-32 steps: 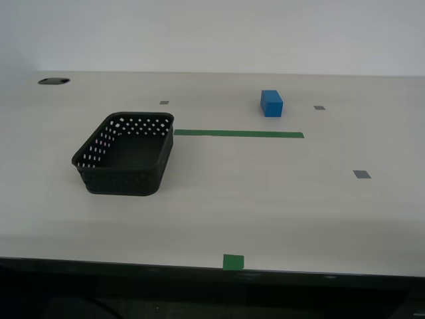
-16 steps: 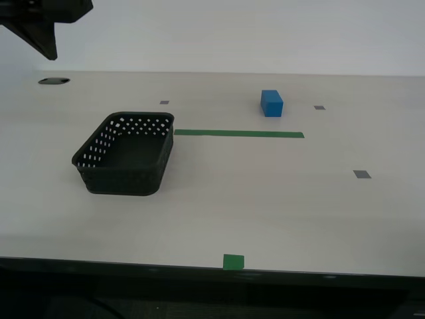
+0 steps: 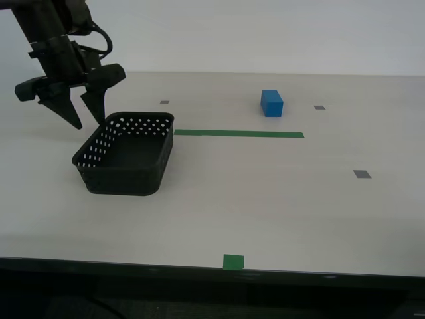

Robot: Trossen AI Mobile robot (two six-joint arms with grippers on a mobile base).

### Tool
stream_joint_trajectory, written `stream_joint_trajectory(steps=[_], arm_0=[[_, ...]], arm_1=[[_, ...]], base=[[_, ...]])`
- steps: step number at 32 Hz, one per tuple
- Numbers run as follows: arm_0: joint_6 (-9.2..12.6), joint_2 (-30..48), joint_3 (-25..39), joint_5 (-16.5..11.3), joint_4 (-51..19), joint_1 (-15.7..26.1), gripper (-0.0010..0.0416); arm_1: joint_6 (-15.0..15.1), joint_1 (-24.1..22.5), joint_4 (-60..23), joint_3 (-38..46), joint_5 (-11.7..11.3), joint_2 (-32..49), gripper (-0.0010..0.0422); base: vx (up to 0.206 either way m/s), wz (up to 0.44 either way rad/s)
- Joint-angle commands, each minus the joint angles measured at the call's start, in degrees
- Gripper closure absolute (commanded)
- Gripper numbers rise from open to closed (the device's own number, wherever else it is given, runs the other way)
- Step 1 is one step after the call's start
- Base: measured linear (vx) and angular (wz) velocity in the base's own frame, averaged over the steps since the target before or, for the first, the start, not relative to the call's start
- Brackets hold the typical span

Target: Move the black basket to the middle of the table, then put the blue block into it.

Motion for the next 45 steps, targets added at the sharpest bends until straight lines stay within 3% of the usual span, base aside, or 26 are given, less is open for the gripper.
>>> stream_joint_trajectory(steps=[1, 8, 10, 13, 15, 24, 30, 31, 34, 39, 45], arm_0=[[-0.20, 0.00, 0.04, -0.15, 0.22, -0.02, 0.0406], [-0.17, 0.00, 0.04, -0.15, 0.61, -0.02, 0.0406], [-0.17, 0.00, 0.04, -0.15, 0.76, 0.00, 0.0406], [-0.15, 0.00, 0.04, -0.15, 0.74, -0.02, 0.0406], [-0.15, 0.00, 0.04, -0.15, 0.74, -0.02, 0.0406], [-0.13, 0.00, 0.04, -0.15, 0.76, 0.04, 0.0406], [-0.11, 0.00, 0.04, -0.15, 0.85, 0.11, 0.0406], [-0.11, 0.00, 0.04, -0.15, 0.87, 0.15, 0.0406], [-0.09, 0.00, 0.04, -0.15, 0.87, 0.22, 0.0406], [-0.09, 0.00, 0.04, -0.15, 1.27, 0.28, 0.0406], [0.04, 0.00, 0.04, -0.15, 1.62, 0.33, 0.0406]], arm_1=[[-0.26, -0.81, 1.05, -0.52, 0.13, 1.14, 0.0176], [-1.75, -6.27, 6.62, -2.69, -0.04, 1.09, 0.0176], [-2.93, -7.87, 8.68, -3.15, -2.08, 1.09, 0.0177], [-4.26, -9.22, 9.84, -3.76, -8.98, 1.09, 0.0177], [-4.42, -9.22, 9.92, -4.11, -10.29, 1.11, 0.0177], [-5.33, -9.38, 13.09, -7.15, -10.51, 1.11, 0.0193], [-5.70, -9.53, 14.19, -7.48, -10.51, 1.11, 0.0294], [-5.68, -9.55, 14.58, -7.48, -10.51, 1.11, 0.0341], [-5.07, -9.60, 15.61, -7.48, -10.51, 1.11, 0.0409], [-5.03, -10.05, 17.62, -7.41, -10.45, 1.11, 0.0412], [-5.70, -13.70, 20.52, -6.95, -10.36, 1.27, 0.0414]], base=[[0.000, 0.000], [0.000, 0.000], [0.000, 0.000], [0.000, 0.000], [0.000, 0.000], [0.000, 0.000], [0.000, 0.000], [0.000, 0.000], [0.000, 0.000], [0.000, 0.000], [0.000, 0.000]])
